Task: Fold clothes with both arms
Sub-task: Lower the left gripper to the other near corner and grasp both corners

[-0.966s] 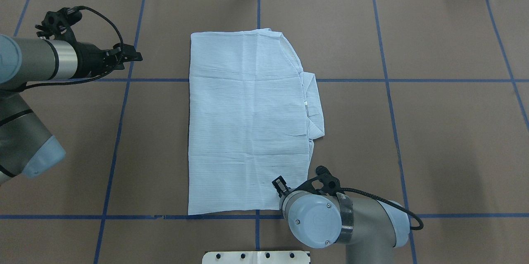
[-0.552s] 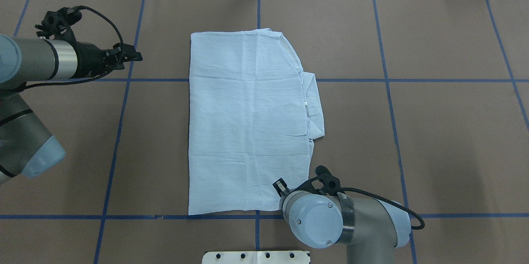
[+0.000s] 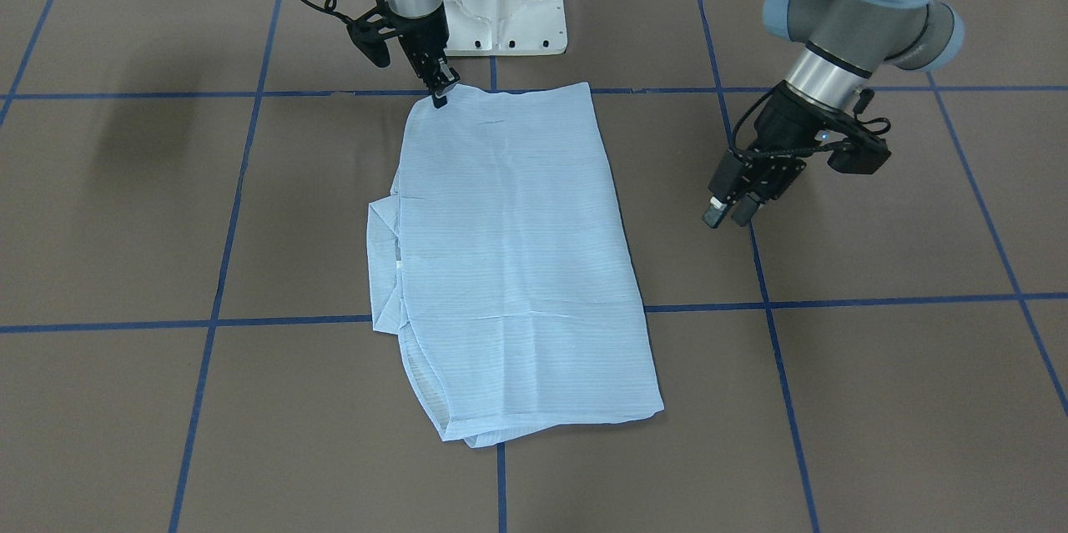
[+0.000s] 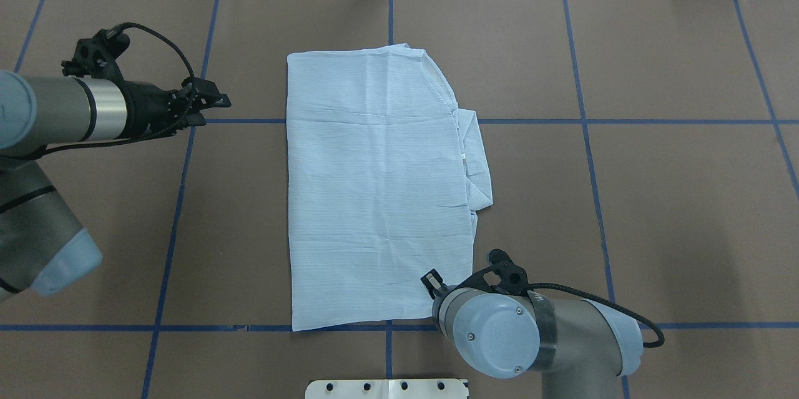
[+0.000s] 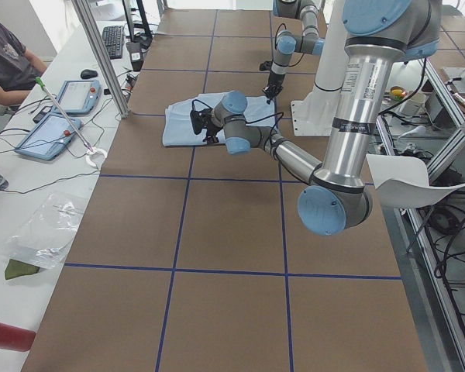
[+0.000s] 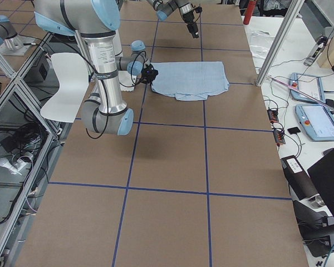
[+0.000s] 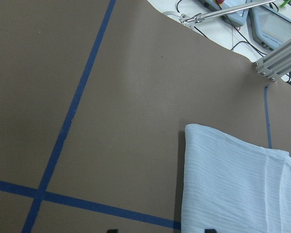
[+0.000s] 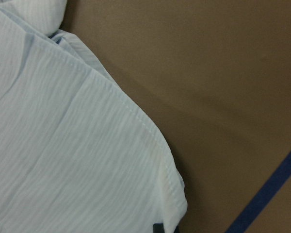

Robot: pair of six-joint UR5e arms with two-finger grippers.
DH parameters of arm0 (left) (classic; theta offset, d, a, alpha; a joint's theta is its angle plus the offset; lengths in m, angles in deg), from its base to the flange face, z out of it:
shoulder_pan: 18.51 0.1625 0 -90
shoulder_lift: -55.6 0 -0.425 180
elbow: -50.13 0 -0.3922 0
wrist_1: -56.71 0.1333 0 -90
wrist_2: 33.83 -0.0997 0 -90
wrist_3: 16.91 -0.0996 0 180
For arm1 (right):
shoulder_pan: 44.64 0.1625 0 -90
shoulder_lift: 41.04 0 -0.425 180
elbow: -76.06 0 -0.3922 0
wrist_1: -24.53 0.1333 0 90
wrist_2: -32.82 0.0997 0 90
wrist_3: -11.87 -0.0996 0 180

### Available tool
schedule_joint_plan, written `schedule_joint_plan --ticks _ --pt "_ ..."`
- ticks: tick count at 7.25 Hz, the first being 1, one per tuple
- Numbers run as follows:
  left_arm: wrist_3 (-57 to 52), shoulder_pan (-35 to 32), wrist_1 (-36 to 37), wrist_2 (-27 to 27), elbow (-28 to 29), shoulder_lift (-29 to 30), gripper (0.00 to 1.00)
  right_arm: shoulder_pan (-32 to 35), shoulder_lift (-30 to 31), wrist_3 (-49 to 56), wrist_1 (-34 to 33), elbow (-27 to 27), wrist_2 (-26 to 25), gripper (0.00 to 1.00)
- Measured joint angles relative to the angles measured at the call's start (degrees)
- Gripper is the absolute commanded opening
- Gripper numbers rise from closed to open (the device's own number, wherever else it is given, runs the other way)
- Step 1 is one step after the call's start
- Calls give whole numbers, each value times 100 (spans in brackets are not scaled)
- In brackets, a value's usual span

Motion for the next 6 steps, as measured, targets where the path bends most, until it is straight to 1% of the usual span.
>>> schedule_joint_plan --ticks 1,2,3,4,5,6 --pt "566 538 106 -278 -359 -145 66 -33 52 1 -1 62 -6 0" --pt "1036 1200 386 -771 -688 -267 66 -63 74 -1 -2 90 -14 0" --pt "1428 1859 726 -1314 -882 -307 65 -81 86 -5 -2 106 -20 0" --pt "1737 2403 950 -1730 -937 -310 65 -88 96 -7 -2 111 -25 0" --pt "1949 2807 1048 -1997 -914 -310 64 -94 100 -8 -2 113 -30 0" --pt "2074 3085 1080 -2134 -850 -303 63 -102 100 -8 -2 115 -32 0"
